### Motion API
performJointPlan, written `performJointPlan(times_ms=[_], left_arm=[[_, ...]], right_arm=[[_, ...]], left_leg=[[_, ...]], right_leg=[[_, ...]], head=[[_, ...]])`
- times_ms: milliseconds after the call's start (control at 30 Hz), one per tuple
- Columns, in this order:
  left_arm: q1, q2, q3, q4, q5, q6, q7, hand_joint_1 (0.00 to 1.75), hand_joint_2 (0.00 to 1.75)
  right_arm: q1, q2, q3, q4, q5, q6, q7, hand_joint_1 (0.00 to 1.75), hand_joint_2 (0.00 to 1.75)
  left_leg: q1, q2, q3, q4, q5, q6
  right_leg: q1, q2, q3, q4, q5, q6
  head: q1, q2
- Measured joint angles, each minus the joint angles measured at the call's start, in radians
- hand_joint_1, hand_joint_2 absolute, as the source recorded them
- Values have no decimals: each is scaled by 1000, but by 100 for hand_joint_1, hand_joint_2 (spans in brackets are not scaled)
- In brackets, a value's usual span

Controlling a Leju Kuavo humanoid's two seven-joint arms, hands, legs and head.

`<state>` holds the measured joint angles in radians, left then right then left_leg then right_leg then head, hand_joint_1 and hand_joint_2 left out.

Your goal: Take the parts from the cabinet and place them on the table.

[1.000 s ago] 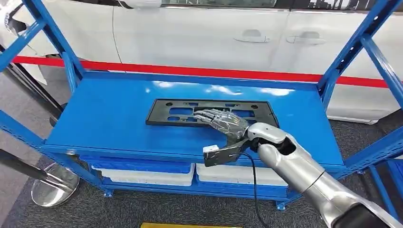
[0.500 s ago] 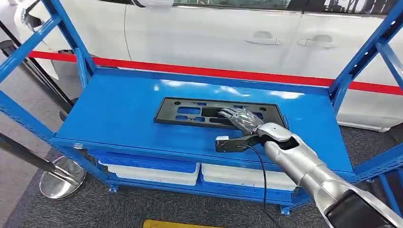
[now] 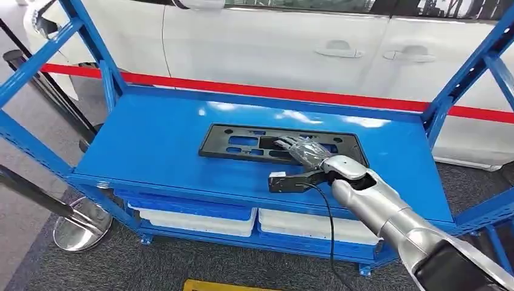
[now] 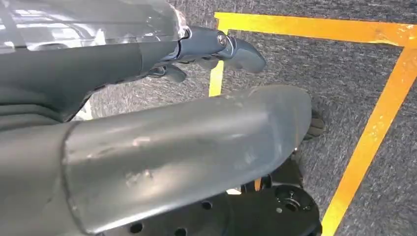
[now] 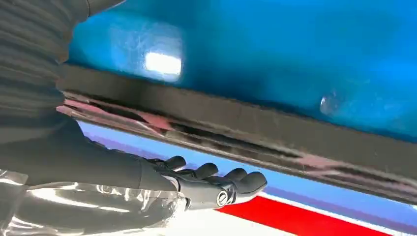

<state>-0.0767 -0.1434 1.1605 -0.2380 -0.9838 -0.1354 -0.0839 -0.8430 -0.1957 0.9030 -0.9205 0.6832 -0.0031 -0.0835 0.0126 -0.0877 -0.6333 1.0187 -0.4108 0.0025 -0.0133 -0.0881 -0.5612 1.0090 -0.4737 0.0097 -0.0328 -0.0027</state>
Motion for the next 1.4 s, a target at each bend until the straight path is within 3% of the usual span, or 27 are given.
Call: performJointPlan(times_ms=[533, 667, 700, 933, 1100, 1200, 1400], left_arm=[[-4, -17, 9, 0, 2, 27, 19, 0, 0], [-4, -17, 10, 0, 3, -3, 9, 0, 0], [-4, -17, 11, 0, 9, -3, 6, 0, 175], [-6, -18, 35, 0, 38, 24, -30, 0, 175], [-7, -18, 47, 0, 51, 8, -33, 0, 175], [-7, -18, 50, 0, 39, 6, -8, 0, 175], [-9, -18, 59, 0, 33, 69, 19, 0, 175]], right_arm=[[-3, 0, -21, 16, 47, -36, -5, 175, 175], [-1, 0, -37, 19, 69, -32, -12, 175, 175], [-1, 0, -39, 19, 72, -31, -13, 175, 175], [6, 3, -65, 21, 96, -31, -21, 175, 175], [14, 6, -84, 22, 124, -21, -28, 175, 175], [17, 10, -94, 23, 135, -18, -32, 175, 175], [44, 10, -122, -2, 172, -52, -45, 175, 175]], left_leg=[[0, 0, 1, 0, 0, 0], [0, 0, 1, 0, 0, 0], [0, 0, 1, 0, 0, 0], [0, 0, 1, 0, 0, 0], [0, 0, 1, 0, 0, 0], [0, 0, 1, 0, 0, 0], [0, 0, 3, 0, 1, 0]], right_leg=[[0, 0, 0, 0, 0, 0], [0, 0, 0, 0, 0, 0], [0, 0, 0, 0, 0, 0], [0, 0, 0, 0, 0, 0], [0, 0, 0, 0, 0, 0], [0, 0, 0, 0, 0, 0], [0, 0, 0, 0, 0, 0]], head=[[0, 0], [0, 0], [0, 0], [0, 0], [0, 0], [0, 0], [0, 0]])
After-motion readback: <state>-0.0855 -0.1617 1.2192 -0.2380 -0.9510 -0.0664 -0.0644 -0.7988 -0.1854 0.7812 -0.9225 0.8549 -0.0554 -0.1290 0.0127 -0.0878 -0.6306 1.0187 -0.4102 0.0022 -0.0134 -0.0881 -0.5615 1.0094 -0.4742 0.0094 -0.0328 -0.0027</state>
